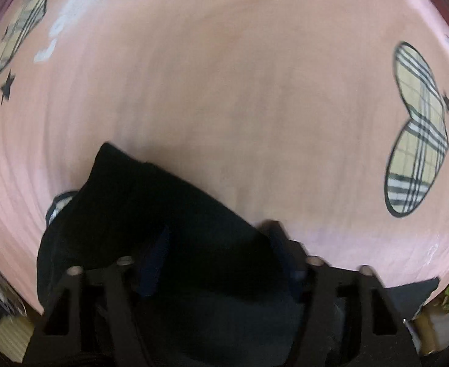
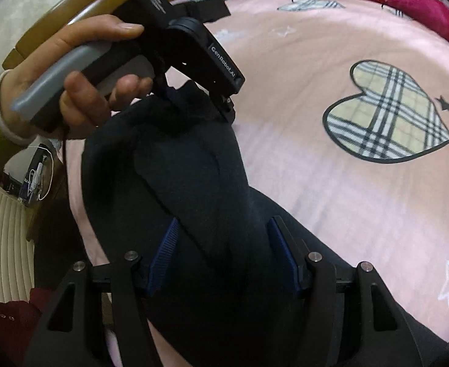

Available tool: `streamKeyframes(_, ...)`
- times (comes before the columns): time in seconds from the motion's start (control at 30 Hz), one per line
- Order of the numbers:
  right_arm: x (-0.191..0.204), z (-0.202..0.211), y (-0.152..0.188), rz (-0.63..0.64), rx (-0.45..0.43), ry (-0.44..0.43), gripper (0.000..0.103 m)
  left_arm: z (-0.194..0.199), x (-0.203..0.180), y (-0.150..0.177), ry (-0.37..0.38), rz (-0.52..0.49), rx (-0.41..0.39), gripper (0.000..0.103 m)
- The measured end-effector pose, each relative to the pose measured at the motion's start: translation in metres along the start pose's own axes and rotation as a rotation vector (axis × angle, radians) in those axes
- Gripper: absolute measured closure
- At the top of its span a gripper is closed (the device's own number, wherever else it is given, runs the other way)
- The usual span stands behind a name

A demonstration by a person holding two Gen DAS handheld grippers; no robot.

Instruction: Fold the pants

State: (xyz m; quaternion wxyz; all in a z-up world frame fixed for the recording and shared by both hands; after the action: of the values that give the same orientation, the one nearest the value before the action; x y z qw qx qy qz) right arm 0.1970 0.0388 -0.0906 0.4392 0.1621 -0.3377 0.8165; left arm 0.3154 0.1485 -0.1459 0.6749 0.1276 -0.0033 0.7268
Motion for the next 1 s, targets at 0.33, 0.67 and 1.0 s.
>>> streamKeyframes(0.33, 0.019, 0.013, 0.002, 0.055, -0.056, 0.004, 0.085, 0.042, 0.035, 0.043, 0.228, 0.083, -0.241, 0.099)
streamKeyframes(0.67, 0.084, 0.030, 0.025, 0.286, -0.073, 0.023, 0.097, 0.090, 0.101, 0.158, 0.432, 0.245, -0.559, 0.100)
streamKeyframes(1.0, 0.091, 0.012, 0.024, 0.286, -0.052, 0.086, 0.077, 0.063, 0.123, 0.199, 0.510, 0.328, -0.575, 0.100)
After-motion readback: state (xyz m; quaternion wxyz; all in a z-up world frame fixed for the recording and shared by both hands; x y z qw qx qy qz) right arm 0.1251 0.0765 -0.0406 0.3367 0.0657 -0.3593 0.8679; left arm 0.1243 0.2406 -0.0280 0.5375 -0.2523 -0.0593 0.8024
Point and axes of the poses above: each gripper's, at about its wrist camera, not at the fingertips, and z roughly against the way its jaws point, x to its left, y to its underside, the point moved 10 cm from there along -z, roughly the way its jaws point, and after that the axes turned 13 degrees about -y, right-handed, at the moved point
